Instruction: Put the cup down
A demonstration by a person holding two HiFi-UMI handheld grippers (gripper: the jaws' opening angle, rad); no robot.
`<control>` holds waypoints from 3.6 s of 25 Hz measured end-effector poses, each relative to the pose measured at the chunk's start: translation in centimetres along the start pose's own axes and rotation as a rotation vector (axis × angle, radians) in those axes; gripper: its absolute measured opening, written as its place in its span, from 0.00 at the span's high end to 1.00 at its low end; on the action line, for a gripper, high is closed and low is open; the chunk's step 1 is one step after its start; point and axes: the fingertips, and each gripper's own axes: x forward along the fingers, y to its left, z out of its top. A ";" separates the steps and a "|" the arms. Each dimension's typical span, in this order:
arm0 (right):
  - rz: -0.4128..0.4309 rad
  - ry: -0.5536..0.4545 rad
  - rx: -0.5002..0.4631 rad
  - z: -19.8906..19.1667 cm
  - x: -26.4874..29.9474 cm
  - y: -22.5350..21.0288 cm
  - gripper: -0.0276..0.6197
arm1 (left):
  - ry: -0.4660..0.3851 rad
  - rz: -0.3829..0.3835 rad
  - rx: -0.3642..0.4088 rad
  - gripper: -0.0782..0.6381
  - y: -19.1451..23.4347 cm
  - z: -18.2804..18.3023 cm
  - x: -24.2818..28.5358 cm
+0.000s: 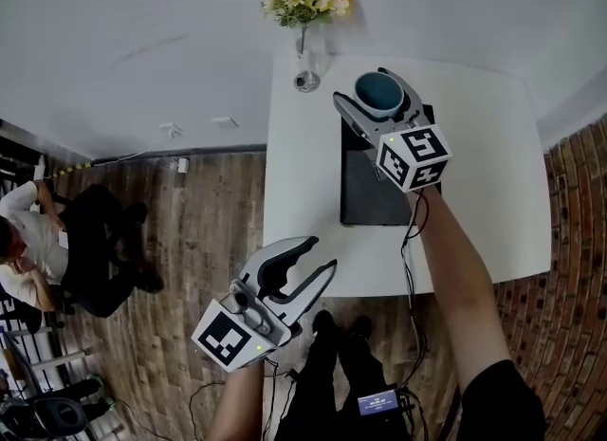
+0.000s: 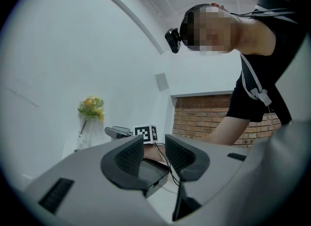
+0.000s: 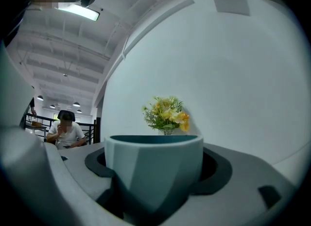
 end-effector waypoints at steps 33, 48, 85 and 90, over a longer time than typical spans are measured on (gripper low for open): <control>-0.007 0.025 -0.087 -1.4 -0.3 0.8 0.31 | 0.003 -0.013 0.023 0.71 0.3 -0.1 -0.4; 0.003 0.039 -0.104 -1.1 -0.9 1.2 0.13 | 0.015 -0.005 0.030 0.70 0.1 0.0 0.8; 0.031 0.067 -0.054 3.3 -10.4 3.5 0.13 | -0.010 0.076 0.047 0.52 -0.5 2.3 4.8; 0.053 0.052 -0.041 5.7 -12.7 5.3 0.13 | -0.014 0.057 0.056 0.52 -1.4 3.5 4.6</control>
